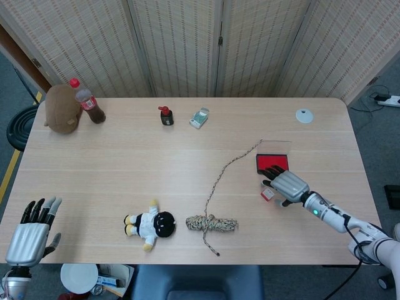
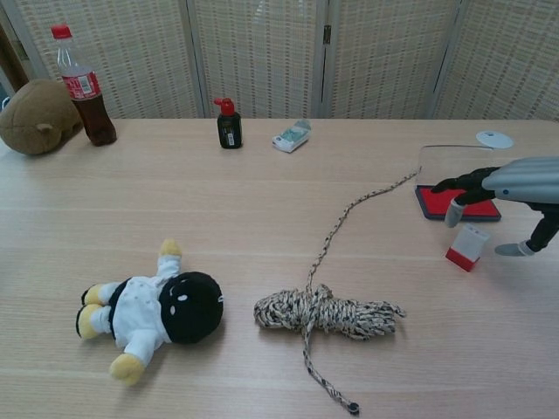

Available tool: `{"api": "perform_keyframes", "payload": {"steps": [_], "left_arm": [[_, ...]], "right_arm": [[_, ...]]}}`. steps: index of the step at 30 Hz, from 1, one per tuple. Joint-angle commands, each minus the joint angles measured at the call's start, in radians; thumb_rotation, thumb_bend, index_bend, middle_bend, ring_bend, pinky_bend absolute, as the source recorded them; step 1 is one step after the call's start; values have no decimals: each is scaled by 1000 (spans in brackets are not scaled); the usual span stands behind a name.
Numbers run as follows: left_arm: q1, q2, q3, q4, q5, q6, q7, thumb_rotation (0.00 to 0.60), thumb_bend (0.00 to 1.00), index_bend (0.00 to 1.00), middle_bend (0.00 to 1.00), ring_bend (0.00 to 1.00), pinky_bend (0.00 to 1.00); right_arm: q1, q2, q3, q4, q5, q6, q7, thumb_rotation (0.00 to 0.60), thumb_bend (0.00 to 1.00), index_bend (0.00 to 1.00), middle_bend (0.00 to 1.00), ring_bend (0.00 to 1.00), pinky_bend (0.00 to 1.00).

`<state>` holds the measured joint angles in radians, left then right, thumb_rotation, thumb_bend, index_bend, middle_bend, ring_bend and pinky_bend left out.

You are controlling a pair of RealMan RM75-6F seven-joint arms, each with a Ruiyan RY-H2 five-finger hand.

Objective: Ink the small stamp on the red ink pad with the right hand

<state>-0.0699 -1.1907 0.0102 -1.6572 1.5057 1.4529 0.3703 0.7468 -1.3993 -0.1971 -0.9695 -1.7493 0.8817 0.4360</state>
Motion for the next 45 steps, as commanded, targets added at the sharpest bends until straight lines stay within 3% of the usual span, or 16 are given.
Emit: {"api": "perform_keyframes", "payload": {"steps": [1,12,26,45], "left_arm": [[-1,0,-1,1,-4,-3,-1,600,336,0,0,0,58],[-7,0,-2,1,-11,-12,-3,600,337,0,0,0,58],[-10,0,1,2,-10,-14,-4,600,337,0,0,0,58],[-14,-5,5,2,-8,-19,3,600,336,0,0,0,58]], "right_arm": [[0,-5,1,4,3,0,-4,600,319,282,0,0,0],[-1,-37,-1,37,7,2,-12,600,361,321,0,0,0],[-16,-40,13,39,26,28,-49,600,421,511,22,0,0],[-29,120,63,-145,82,60,-189,600,436,524,36,13,0]]}}
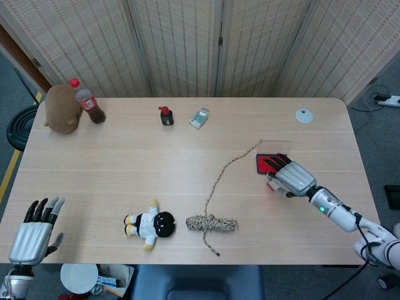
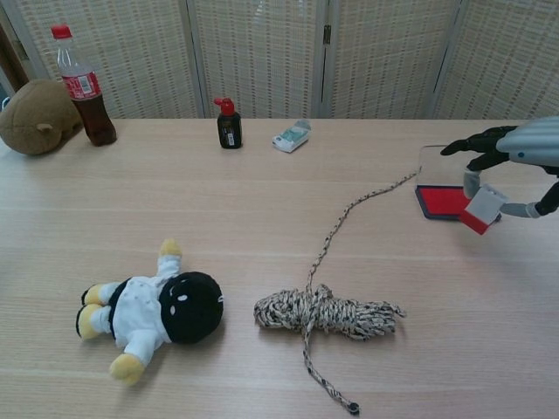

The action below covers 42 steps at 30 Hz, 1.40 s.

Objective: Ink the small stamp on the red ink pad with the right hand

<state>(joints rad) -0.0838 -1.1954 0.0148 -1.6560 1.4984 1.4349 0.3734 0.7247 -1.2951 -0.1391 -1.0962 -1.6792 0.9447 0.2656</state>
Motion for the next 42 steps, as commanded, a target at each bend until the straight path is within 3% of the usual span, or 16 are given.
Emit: {"api": "perform_keyframes", "payload": {"steps": [1,15,22,27,42], "left_arm": [[-1,-1,0,1,-2,-2,0,600,337,0,0,0,58],[-8,-2,-1,4,-9,-13,-1,600,337,0,0,0,58],[-11,-1,0,4,-10,-18,-7,600,337,0,0,0,58],[-13,3,-2,5,-14,-21,-20,600,337,0,0,0,58],[-21,15,-9,9,-34,-36,-54,600,337,0,0,0,58]], "right_arm": [[-9,21,7,-24,17,-5,-24,600,435,524,37,18,0],[-22,33,29,-12,53,-31,-16,600,426,524,56,42,0],[-18,0,38,44,79,-79,14,600,410,524,56,80,0],[-12,-39,44,92,77,-91,38,600,409,524,157,90,0],[16,-85,60,156,83,-128,118,600,409,524,210,127,0]]}}
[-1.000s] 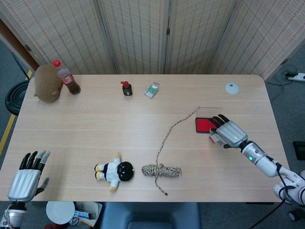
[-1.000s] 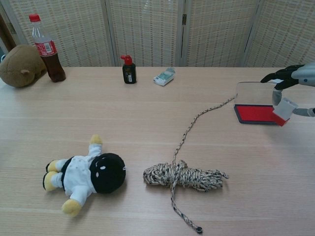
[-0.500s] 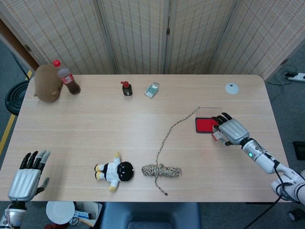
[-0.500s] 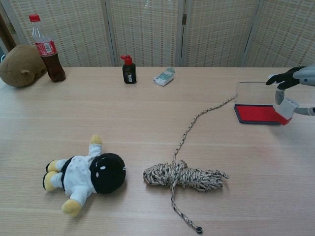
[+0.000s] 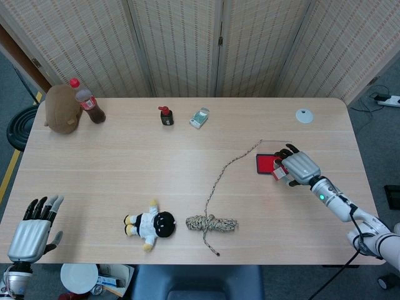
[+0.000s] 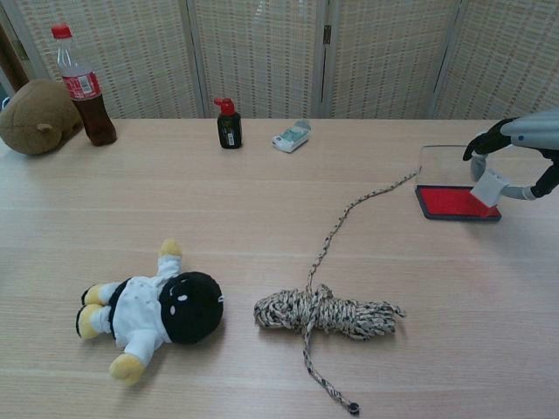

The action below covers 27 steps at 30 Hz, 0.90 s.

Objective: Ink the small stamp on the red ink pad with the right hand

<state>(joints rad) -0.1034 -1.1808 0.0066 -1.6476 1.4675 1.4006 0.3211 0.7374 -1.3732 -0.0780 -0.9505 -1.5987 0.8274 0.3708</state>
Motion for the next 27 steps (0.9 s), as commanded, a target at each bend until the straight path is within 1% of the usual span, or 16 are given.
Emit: {"api": "perform_keyframes", "payload": {"steps": [1,5,10,17,27], "left_arm": [[-2,0,-1,1,-5,-4,-2,600,337,0,0,0,58],[-4,2,-4,1,-14,-10,-9,600,337,0,0,0,58],[-10,7,-6,2,-24,-24,-25,600,337,0,0,0,58],[-25,19,-7,3,-29,-52,-64,600,337,0,0,0,58],[-45,46,1,7,-15,-88,-144,600,337,0,0,0,57]], "right_arm": [[4,-10,-1,15,2,-14,19,600,409,524,219,130,0],[6,-20,-6,35,-4,-15,39,600,409,524,222,159,17],[1,-36,-6,54,-1,-12,51,600,404,525,237,176,106],[0,-70,9,100,27,-39,58,600,395,525,237,176,107],[-18,-81,36,104,74,-45,9,600,388,543,249,195,107]]}}
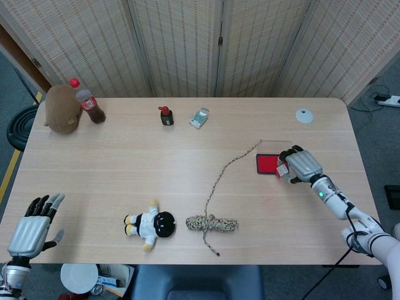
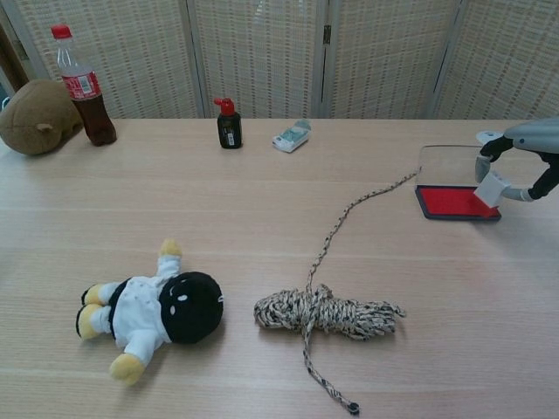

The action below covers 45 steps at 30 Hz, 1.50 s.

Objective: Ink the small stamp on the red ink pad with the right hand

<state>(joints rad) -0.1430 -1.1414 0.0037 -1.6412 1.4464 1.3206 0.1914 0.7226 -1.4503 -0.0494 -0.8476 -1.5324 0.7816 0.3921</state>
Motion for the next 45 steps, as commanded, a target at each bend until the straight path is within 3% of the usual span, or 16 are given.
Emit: {"api": "perform_keyframes", "payload": {"steps": [1,23,45], "left_arm": [[-7,8,6,1,10,-11,-20,600,337,0,0,0,57],[-53,45,22,29,47,-74,-181,600,337,0,0,0,57],[-61,54,29,39,48,-80,-221,600,337,0,0,0,57]], "right_arm": [[-5,-6,11,1,12,2,-18,600,388,547,250,197,108],[36,-111,91,91,109,-93,-159,600,388,569,265,241,119],[40,-179,75,200,80,-98,-135,600,390,601,310,277,119]]}}
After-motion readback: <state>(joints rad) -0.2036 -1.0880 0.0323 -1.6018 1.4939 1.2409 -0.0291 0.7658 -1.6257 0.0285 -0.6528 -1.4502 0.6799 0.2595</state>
